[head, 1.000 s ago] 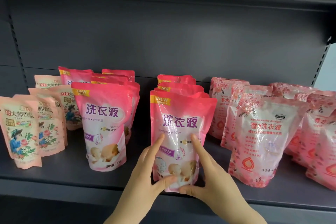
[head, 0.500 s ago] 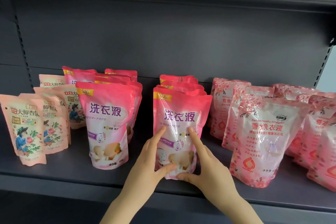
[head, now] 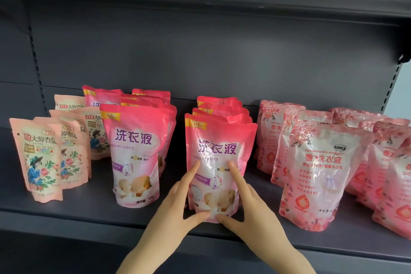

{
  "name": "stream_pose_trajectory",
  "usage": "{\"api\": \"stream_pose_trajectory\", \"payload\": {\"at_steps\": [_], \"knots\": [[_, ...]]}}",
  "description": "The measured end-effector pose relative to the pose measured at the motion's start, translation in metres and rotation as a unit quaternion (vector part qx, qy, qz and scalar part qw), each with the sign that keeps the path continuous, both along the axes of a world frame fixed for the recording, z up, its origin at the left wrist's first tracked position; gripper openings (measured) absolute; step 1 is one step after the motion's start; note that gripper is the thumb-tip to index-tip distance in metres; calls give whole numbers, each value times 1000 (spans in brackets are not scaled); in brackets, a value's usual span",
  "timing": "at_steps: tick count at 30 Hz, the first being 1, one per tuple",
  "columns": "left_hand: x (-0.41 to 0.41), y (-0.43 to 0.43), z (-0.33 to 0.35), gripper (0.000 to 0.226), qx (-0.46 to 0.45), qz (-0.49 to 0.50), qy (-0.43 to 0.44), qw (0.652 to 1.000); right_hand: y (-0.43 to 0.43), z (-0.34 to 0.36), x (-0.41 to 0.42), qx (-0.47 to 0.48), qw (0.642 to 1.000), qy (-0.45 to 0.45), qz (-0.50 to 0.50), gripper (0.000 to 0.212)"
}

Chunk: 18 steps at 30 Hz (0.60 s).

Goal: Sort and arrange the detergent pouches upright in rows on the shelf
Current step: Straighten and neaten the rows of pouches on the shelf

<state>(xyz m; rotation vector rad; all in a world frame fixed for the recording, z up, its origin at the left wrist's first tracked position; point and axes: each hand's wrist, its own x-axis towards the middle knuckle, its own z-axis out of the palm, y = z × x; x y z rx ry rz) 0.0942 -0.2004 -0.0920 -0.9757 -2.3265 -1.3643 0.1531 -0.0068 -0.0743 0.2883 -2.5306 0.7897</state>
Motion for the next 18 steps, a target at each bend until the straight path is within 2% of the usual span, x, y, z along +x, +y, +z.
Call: {"api": "stream_pose_trajectory", "payload": {"at_steps": [2,4,6,9,13,15,18], "knots": [[4,-6,8,87,-20,26,21,999,3,7,4,36,999,33,-21,80],[5,-12,24,71,-62,67,85,992,8,21,8,107,991,64,-48,64],[3,-17,46,55,-110,101,160,976,13,41,10,167,980,86,-62,53],[-3,-19,80,41,-204,143,251,935,14,69,9,205,973,92,-50,39],[-10,-20,122,37,-296,158,320,886,12,108,8,249,967,62,-12,27],[-14,-23,152,38,-334,130,330,873,15,139,8,253,967,33,20,22],[-19,-29,211,41,-342,89,343,870,22,204,3,182,981,30,59,12]]}}
